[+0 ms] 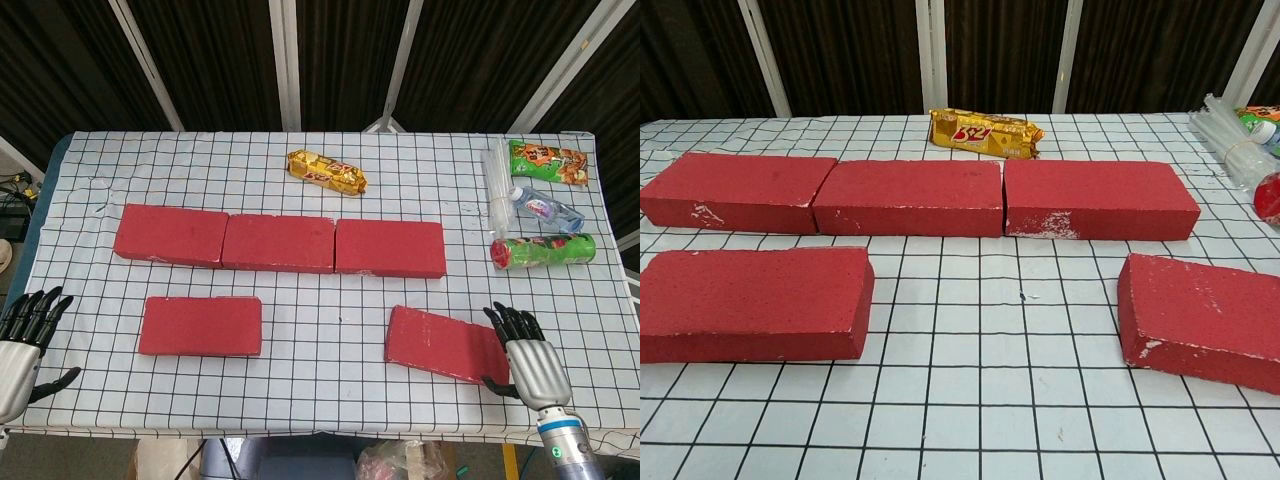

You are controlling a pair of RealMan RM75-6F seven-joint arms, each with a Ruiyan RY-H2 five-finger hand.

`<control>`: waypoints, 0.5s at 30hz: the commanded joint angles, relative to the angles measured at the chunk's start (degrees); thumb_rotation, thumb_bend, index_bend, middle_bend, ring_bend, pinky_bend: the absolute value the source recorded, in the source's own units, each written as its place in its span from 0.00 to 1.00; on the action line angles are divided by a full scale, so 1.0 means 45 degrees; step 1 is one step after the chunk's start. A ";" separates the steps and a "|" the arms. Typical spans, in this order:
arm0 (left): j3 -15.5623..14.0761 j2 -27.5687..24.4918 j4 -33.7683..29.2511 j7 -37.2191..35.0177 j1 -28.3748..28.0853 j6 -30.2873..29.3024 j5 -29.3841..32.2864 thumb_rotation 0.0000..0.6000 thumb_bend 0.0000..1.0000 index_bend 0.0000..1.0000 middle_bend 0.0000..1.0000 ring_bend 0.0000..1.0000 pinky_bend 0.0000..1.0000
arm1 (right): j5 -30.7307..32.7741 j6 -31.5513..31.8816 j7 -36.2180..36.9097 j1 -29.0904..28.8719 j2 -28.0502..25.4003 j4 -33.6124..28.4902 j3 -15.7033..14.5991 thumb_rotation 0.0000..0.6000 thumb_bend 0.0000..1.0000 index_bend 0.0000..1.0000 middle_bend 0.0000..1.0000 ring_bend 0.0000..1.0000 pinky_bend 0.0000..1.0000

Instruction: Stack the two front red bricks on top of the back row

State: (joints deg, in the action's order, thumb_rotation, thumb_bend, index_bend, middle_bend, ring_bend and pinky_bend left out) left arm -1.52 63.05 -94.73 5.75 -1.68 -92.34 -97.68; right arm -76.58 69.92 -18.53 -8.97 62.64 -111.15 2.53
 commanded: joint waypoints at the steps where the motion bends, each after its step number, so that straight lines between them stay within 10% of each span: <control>1: -0.0007 0.0010 -0.0034 0.0049 -0.0018 0.0048 0.0012 1.00 0.00 0.02 0.00 0.00 0.00 | 0.1882 -0.1376 -0.1275 -0.1167 -0.0733 -0.1196 0.0576 1.00 0.22 0.00 0.00 0.00 0.00; 15: 0.0022 0.0009 -0.0043 0.0003 -0.0044 0.0085 0.0068 1.00 0.00 0.02 0.00 0.00 0.00 | 0.7187 -0.1000 -0.4993 -0.3165 -0.0108 -0.3248 0.0582 1.00 0.22 0.00 0.00 0.00 0.00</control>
State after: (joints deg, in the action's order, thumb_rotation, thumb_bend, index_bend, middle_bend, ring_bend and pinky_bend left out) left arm -1.42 63.09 -94.93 5.76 -1.88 -91.95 -97.38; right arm -48.80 63.79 -37.45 -20.88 60.46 -123.80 5.24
